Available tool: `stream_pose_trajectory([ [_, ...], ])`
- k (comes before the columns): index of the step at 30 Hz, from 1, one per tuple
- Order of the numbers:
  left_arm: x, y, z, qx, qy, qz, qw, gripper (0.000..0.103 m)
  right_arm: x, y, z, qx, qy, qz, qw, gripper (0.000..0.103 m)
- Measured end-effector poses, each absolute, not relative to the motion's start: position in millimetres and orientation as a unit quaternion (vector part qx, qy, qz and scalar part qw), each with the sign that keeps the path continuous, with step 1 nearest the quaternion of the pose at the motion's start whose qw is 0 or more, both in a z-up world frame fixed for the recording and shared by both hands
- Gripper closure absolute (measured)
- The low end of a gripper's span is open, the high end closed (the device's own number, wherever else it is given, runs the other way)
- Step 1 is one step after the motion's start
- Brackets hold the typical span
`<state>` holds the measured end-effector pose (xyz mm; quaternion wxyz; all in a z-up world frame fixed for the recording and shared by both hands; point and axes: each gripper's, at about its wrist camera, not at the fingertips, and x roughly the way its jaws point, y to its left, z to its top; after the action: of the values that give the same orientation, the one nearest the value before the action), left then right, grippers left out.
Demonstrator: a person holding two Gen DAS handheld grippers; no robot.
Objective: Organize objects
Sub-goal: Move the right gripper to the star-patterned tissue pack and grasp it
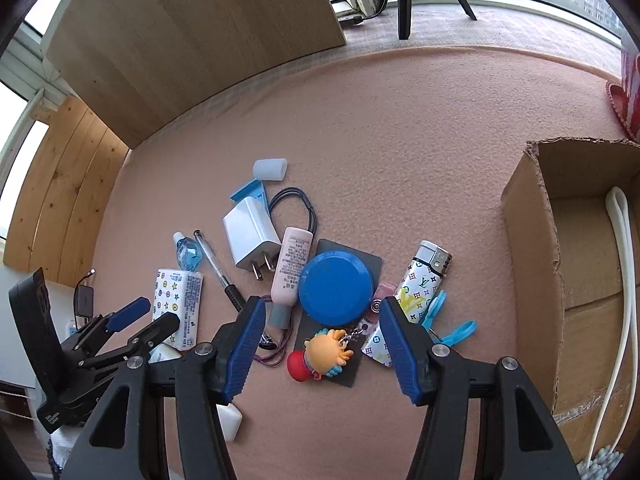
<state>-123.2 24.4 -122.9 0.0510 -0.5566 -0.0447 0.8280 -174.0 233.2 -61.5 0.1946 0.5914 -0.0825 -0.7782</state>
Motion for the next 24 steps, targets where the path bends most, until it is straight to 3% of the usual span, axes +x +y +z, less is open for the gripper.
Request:
stream_pose_trajectory([
  [14,-102,72,-136,-0.56,-0.062,0.815,0.133,0.04,-160,218,-60,0.598,-0.106,-0.761,0.228,0.048],
  [24,-89,70,-127,-0.554,-0.083,0.815,0.146,0.04,-150,197,-66,0.618,-0.129,-0.727,0.27,0.069],
])
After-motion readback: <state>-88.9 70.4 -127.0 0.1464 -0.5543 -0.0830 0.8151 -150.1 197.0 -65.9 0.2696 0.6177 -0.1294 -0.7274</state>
